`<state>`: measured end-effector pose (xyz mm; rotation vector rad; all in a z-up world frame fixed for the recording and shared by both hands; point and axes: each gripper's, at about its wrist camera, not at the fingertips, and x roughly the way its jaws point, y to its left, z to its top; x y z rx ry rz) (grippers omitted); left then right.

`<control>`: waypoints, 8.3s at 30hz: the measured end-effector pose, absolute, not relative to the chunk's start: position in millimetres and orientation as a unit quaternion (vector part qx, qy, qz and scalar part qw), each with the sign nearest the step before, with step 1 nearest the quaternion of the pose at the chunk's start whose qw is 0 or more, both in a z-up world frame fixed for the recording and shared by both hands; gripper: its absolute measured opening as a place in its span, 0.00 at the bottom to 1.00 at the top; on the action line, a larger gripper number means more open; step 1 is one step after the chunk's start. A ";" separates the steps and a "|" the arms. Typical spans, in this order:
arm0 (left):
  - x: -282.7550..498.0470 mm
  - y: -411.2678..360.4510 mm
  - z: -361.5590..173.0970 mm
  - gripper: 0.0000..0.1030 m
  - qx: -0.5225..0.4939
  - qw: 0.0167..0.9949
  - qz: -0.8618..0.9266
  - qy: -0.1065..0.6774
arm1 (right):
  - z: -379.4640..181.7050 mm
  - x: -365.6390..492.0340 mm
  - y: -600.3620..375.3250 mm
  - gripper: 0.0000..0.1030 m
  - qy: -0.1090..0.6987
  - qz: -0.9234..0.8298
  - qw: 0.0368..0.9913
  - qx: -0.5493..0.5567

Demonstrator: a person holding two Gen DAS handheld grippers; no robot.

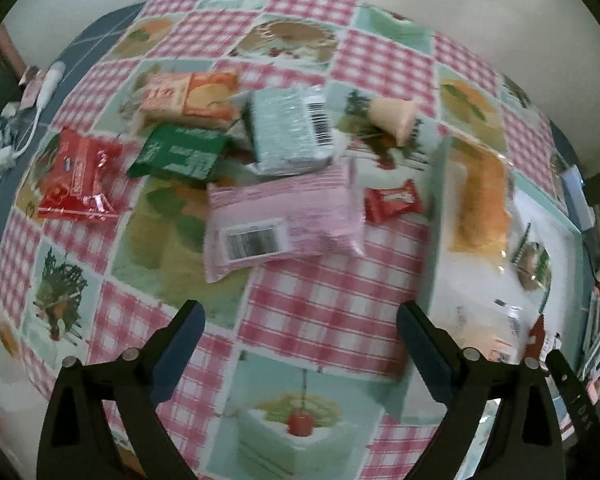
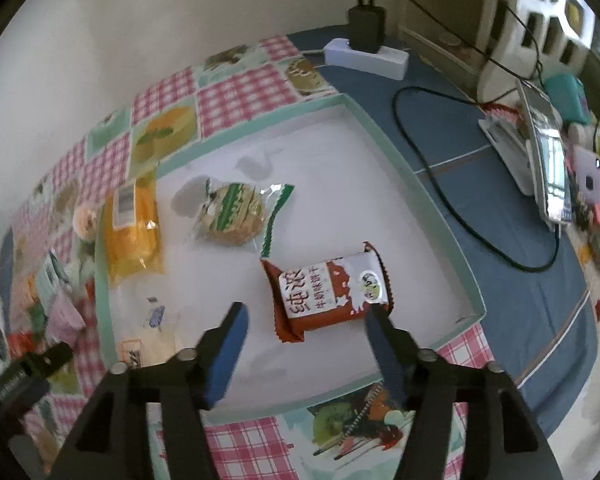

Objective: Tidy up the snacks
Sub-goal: 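Open both tools and lift them away from the tray, then move both tools back over the snack pile beside the tray, then grasp the red packet with left tool while right grasps pink pack, then carry the red packet and pink pack over the white tray, then open left tool over the tray while right releases the pink pack, then move both tools back over the remaining snack pile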

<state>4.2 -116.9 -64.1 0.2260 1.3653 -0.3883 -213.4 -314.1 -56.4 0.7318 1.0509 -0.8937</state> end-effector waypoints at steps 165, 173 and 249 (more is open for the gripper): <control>-46.1 -247.3 -33.9 0.39 0.186 0.723 -0.356 0.563 | -67.3 -197.6 -379.4 0.85 0.425 -0.459 0.678 0.385; -56.2 -270.3 -40.6 0.39 0.175 0.699 -0.387 0.576 | -76.2 -206.5 -393.1 0.85 0.422 -0.466 0.669 0.397; 166.2 31.0 -41.2 0.92 0.046 0.799 -0.036 0.599 | -36.9 -13.5 -223.6 1.00 0.480 -0.310 0.777 0.264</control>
